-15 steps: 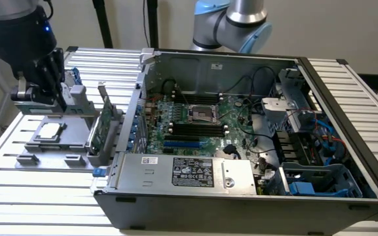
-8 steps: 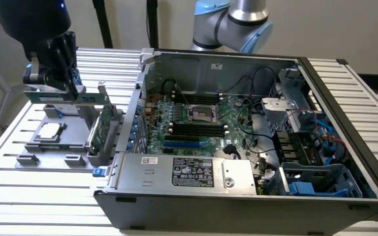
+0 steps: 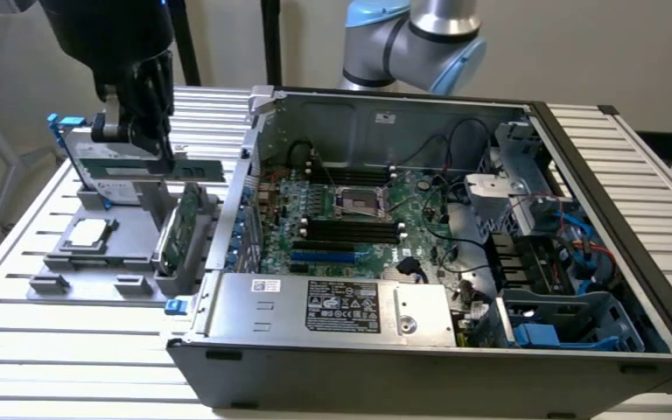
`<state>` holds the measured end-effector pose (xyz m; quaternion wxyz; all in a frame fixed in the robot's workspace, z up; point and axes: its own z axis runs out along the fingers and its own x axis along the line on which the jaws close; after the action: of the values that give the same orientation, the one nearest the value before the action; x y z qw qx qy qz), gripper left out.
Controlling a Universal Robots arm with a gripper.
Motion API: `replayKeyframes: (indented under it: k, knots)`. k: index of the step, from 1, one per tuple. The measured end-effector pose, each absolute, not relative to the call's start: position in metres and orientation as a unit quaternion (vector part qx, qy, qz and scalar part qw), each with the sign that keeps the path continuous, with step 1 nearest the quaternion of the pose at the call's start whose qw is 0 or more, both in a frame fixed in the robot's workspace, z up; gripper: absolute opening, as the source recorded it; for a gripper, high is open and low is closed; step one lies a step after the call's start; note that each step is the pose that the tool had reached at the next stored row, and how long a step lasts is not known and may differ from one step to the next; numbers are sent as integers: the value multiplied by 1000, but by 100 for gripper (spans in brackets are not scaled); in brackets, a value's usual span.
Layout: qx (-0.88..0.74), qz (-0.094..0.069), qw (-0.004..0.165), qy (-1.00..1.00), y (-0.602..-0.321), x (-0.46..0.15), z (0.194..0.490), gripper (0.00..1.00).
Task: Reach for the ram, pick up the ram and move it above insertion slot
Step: 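Pick up the ram and move it above insertion slot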
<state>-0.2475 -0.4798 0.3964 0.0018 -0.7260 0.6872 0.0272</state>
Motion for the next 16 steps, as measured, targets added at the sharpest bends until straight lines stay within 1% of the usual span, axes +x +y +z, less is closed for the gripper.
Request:
replayKeyframes:
  k: [16]
  knots:
    - [-726,33,8,687,-478,-175,396,14]
